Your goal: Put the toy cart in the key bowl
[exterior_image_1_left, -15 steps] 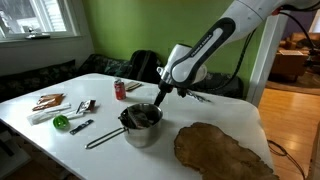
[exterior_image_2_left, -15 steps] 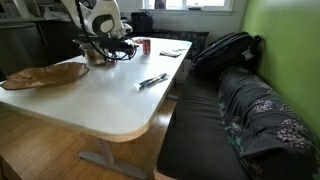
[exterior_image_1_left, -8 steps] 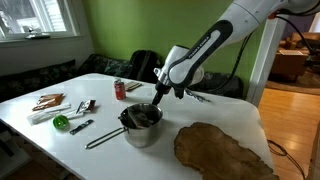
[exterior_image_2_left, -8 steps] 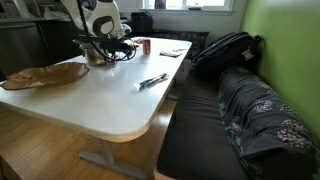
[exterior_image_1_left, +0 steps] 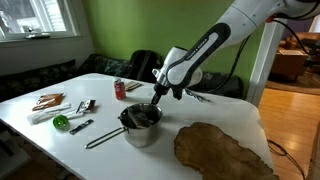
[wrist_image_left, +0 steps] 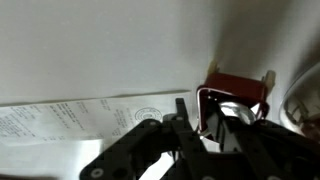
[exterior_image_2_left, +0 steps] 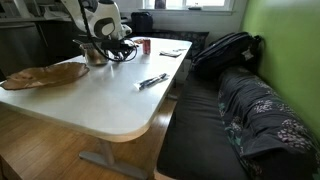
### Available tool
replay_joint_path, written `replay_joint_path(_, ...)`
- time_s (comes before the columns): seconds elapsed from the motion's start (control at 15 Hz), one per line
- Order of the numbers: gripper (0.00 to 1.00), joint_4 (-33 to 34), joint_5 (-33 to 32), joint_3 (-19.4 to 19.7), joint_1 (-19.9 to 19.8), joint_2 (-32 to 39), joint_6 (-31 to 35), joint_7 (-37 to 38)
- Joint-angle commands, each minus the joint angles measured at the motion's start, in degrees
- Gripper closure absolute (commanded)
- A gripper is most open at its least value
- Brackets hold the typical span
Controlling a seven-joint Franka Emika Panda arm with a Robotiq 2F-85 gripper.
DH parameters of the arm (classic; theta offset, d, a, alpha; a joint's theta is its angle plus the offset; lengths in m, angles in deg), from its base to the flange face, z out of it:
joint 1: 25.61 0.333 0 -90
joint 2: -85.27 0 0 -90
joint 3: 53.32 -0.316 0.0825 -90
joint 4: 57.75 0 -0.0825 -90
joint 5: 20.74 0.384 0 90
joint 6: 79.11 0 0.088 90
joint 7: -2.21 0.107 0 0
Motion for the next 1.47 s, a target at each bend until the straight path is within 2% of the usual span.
replay_joint_path(0.0,0.99,0.5,-1.22,-2.09,-1.33,0.86,0.76,-1.1)
replay_joint_path(0.4,0.99,-1.44,-1.58,-3.68,-1.79,-1.17,6.06,-0.9)
replay_joint_path(0.93,0.99,-9.22,-2.76,0.44,-1.23,-7.79,22.21,7.75)
replay_joint_path(1.07,0.99,-12.31,-1.59,5.27,1.08,-10.94,27.18,11.64)
replay_joint_path(1.2,0.99,-15.68,1.36,12.56,4.7,-14.13,32.09,15.54)
replay_joint_path(1.27,0.99,-18.09,7.07,16.23,6.99,-15.94,33.03,13.4)
replay_joint_path(1.4,0.99,-24.02,12.55,22.58,9.99,-19.24,34.58,13.05)
